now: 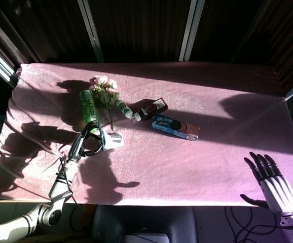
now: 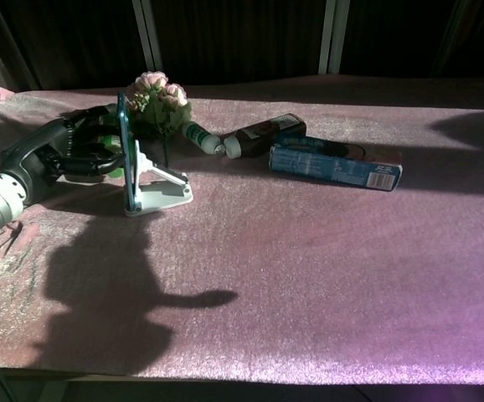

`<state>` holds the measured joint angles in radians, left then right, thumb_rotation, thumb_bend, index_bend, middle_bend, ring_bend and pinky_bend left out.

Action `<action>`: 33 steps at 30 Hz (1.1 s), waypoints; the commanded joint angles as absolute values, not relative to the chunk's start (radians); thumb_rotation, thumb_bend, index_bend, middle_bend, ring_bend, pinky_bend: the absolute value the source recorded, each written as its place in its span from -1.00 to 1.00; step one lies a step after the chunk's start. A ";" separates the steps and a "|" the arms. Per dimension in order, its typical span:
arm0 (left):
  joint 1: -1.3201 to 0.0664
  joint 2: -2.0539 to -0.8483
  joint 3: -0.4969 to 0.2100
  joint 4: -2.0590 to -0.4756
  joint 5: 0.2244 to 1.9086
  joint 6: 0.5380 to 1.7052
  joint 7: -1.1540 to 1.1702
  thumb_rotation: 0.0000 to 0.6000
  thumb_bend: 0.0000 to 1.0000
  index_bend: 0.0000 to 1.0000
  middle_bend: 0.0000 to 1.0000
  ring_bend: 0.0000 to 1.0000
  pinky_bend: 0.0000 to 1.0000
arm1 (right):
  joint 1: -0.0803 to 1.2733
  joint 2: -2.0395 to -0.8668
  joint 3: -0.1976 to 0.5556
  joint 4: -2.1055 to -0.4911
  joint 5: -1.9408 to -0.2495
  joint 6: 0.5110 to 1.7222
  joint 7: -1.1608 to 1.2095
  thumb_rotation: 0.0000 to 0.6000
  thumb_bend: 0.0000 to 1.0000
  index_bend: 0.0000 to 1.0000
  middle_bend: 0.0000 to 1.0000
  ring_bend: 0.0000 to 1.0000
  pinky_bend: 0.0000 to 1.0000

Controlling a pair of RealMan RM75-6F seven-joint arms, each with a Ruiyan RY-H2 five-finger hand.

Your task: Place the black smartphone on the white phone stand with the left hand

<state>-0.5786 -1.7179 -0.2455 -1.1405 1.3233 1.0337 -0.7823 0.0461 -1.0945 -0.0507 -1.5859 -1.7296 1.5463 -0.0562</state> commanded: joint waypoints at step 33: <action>-0.164 -1.200 0.010 -1.559 1.307 1.398 0.075 1.00 -0.35 -1.00 -1.00 -1.00 -1.00 | 0.043 -1.115 -0.040 -1.595 -1.707 1.533 -0.119 1.00 -0.52 -1.00 -1.00 -1.00 -1.00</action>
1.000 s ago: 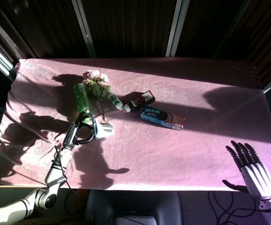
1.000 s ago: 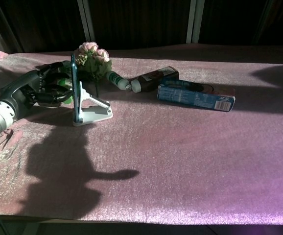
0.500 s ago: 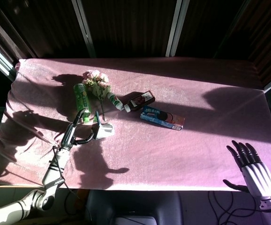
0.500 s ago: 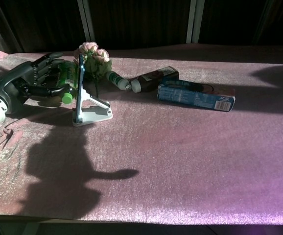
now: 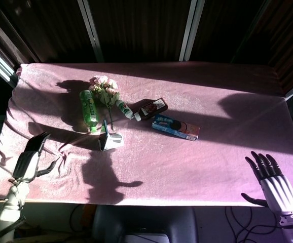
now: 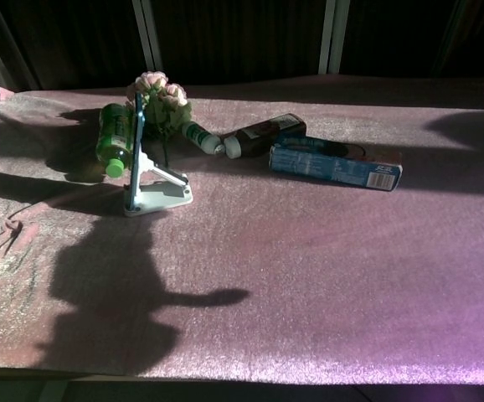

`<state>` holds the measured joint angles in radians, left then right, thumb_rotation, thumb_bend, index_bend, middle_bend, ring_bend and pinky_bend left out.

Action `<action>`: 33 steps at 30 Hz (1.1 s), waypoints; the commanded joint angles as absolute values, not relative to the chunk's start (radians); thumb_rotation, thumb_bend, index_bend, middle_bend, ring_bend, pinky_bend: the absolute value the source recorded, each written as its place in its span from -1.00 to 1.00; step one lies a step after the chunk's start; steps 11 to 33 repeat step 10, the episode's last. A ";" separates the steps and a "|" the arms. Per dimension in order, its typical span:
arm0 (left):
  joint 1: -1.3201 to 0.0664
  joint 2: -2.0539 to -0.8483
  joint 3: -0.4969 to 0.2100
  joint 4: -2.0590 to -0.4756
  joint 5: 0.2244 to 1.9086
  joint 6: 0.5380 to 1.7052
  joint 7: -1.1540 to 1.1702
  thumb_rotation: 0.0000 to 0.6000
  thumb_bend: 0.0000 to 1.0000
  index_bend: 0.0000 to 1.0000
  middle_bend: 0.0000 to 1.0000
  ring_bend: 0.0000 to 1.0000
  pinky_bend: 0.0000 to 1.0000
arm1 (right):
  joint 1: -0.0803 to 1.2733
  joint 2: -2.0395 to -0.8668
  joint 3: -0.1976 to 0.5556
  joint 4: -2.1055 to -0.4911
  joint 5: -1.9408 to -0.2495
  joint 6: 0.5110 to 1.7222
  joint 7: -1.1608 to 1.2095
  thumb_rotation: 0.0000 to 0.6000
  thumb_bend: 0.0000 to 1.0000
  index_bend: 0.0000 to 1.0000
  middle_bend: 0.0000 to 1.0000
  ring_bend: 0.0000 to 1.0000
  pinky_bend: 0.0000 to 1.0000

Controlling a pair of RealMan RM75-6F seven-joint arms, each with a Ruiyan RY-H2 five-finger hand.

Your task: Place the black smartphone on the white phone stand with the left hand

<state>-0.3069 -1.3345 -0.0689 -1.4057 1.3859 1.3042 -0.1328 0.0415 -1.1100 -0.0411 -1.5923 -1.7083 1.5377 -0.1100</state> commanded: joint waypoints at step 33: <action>-0.141 -1.186 0.015 -1.563 1.398 1.443 0.035 1.00 -0.33 -1.00 -1.00 -1.00 -1.00 | 0.042 -1.121 -0.040 -1.598 -1.706 1.532 -0.134 1.00 -0.52 -1.00 -1.00 -1.00 -1.00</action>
